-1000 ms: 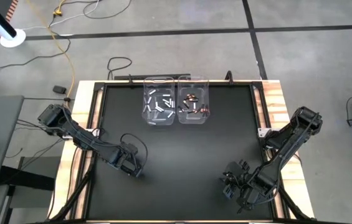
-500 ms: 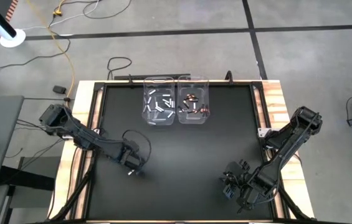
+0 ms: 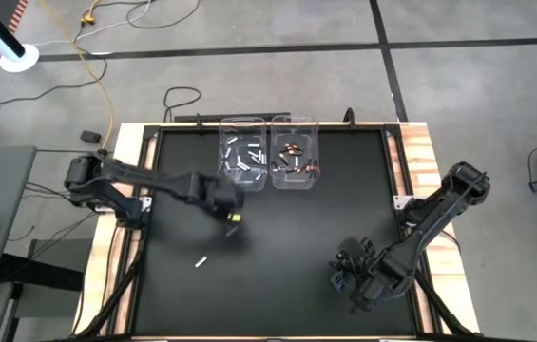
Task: Sort batteries
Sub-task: Put the black battery into the right transparent bin
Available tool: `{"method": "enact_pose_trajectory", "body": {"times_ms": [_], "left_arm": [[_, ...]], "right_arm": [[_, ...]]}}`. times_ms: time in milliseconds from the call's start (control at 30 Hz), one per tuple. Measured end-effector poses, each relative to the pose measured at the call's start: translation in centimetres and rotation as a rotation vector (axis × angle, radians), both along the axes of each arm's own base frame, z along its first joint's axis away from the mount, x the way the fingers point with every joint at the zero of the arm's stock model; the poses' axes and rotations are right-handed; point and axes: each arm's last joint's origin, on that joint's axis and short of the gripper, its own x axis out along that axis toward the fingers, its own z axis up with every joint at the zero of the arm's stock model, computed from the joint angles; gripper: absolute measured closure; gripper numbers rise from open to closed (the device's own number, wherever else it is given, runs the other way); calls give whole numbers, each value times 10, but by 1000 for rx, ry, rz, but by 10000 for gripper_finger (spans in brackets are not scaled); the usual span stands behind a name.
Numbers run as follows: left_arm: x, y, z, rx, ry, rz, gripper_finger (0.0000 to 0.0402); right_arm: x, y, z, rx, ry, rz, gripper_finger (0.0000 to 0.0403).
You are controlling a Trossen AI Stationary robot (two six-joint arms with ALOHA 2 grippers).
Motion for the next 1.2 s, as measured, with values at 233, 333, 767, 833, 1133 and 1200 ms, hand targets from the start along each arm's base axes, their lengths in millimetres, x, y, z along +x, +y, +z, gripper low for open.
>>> {"method": "enact_pose_trajectory", "body": {"times_ms": [233,333,767,833,1133,1200], "left_arm": [[25,66,66,84,-193,-94,368],[37,95,86,150,-236,-130,368],[125,204,90,298,-254,-265,368],[139,218,77,292,-240,-255,368],[169,241,5,137,-79,-314,368],[172,238,-6,125,-66,-335,368]], "right_arm": [[12,-14,0,24,-13,-102,239],[18,-20,0,31,-19,-135,239],[39,-47,1,61,-50,-276,239],[41,-51,1,59,-49,-292,239],[45,-58,1,68,-57,-334,239],[45,-58,0,74,-60,-343,239]]}}
